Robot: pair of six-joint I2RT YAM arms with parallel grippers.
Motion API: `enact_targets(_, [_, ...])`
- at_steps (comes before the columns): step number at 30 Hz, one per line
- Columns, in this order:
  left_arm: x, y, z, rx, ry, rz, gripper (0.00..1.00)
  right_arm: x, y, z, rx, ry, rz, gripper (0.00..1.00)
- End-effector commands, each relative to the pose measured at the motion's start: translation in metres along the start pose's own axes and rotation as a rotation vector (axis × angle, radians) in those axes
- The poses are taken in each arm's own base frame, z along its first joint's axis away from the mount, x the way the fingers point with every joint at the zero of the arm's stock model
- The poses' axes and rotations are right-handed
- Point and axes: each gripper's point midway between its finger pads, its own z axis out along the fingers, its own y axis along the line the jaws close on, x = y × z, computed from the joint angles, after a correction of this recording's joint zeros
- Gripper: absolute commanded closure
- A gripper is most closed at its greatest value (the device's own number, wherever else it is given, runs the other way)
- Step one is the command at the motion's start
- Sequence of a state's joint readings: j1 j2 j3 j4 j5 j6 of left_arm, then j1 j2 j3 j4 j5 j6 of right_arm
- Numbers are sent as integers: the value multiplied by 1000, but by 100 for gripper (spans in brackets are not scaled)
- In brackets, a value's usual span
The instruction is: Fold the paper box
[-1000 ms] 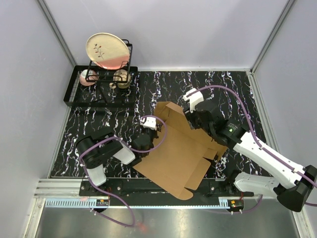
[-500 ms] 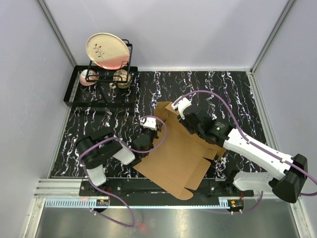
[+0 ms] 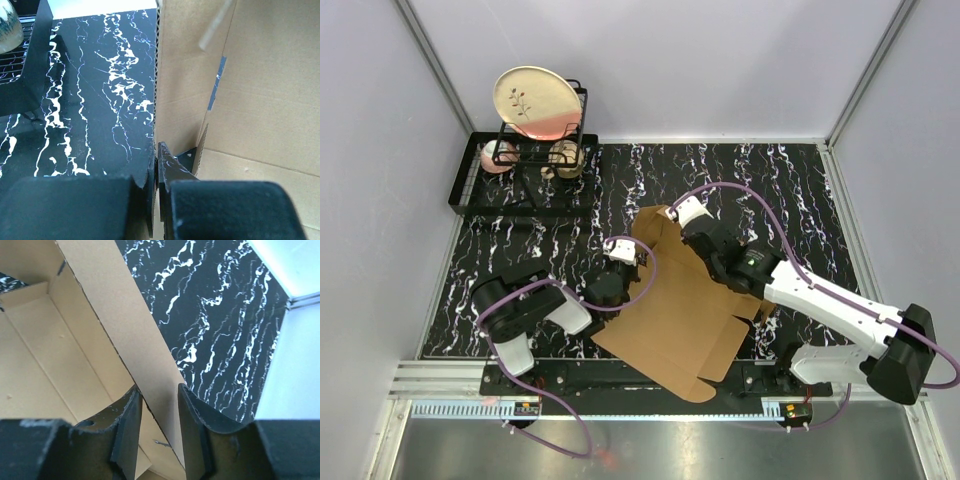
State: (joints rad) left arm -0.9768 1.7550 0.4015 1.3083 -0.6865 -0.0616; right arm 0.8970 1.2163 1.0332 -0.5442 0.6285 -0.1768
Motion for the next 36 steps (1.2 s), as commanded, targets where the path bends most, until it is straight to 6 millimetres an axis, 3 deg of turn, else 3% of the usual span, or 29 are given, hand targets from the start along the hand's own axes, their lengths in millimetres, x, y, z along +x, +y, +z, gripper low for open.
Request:
enact_targets(1, [-83,-8,-3,32,-288,-250,100,-10,-20,-1,135,-33,-23,58])
enact_targets(7, [-79,-9,-2,37,-279,-244,100,-18,-30,-2,198,-47,-68,55])
enact_targets(24, [-81,-9,-7,54,-280,-298,100,-5,-20,4,186,-13,-99,82])
enact_targets(36, [-97,-32,-16,151,-296,-433,100,-1,-15,6,265,1,-171,93])
